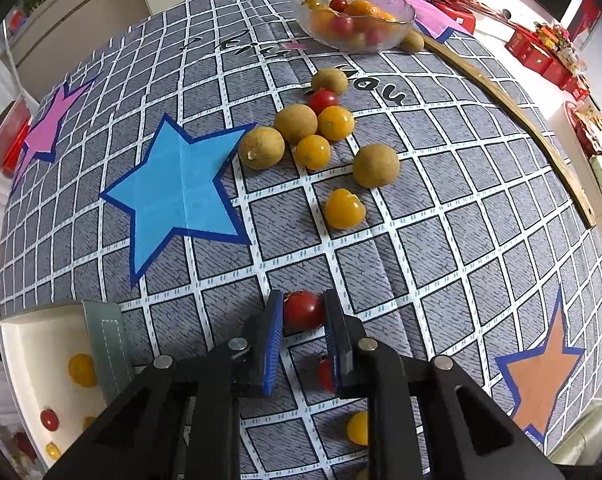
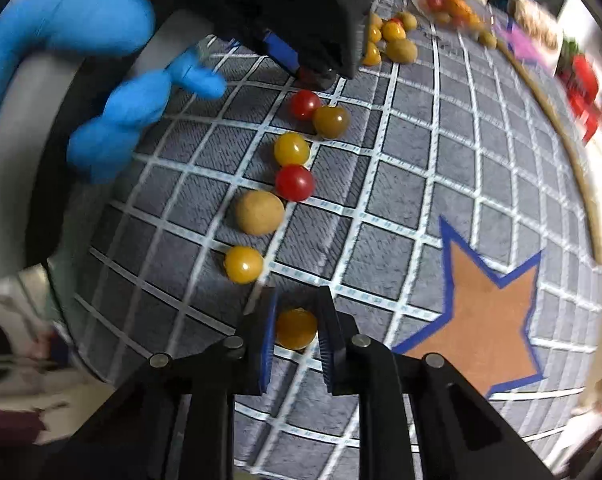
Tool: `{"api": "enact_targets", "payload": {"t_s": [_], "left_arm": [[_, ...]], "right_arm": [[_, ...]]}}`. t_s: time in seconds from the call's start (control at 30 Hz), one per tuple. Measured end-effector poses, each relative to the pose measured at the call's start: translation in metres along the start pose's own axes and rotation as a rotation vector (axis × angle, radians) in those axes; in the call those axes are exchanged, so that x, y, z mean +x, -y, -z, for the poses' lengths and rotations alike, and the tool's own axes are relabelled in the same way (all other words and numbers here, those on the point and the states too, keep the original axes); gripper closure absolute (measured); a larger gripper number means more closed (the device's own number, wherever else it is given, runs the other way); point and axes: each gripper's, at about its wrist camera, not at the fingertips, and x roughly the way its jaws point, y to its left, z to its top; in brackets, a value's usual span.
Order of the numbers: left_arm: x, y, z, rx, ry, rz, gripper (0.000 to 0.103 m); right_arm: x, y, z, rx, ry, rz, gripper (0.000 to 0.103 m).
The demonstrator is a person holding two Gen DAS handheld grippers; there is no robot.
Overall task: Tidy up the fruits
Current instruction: 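Grasp a red cherry tomato with the left tool while the right tool grasps a yellow one, then carry both tomatoes into the white tray and open both tools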
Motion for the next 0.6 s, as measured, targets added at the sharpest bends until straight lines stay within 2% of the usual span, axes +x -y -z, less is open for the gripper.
{"api": "enact_targets", "payload": {"t_s": [0.03,0.23,0.47,0.6], "left_arm": [[-0.003,0.004,0.003,-0.007,0.0,0.009,0.082],[-0.025,-0.014,0.016,-0.05,0.031,0.027,0.082],[-0.052,-0.04,0.033,-0.092,0.074,0.012,0.082],[-0.06,-0.055,0.042,-0.123,0.091,0.001,0.082]], "right_arm": [[-0.001,0.006,-0.003,0.049,-0.006,-0.047,0.083],[-0.011,0.035,-0.015,0.209,0.009,-0.11,0.083],[-0.013,0.049,-0.031,0.275,0.018,-0.133,0.083],[-0.018,0.074,-0.024,0.278,0.011,-0.135,0.083]]}}
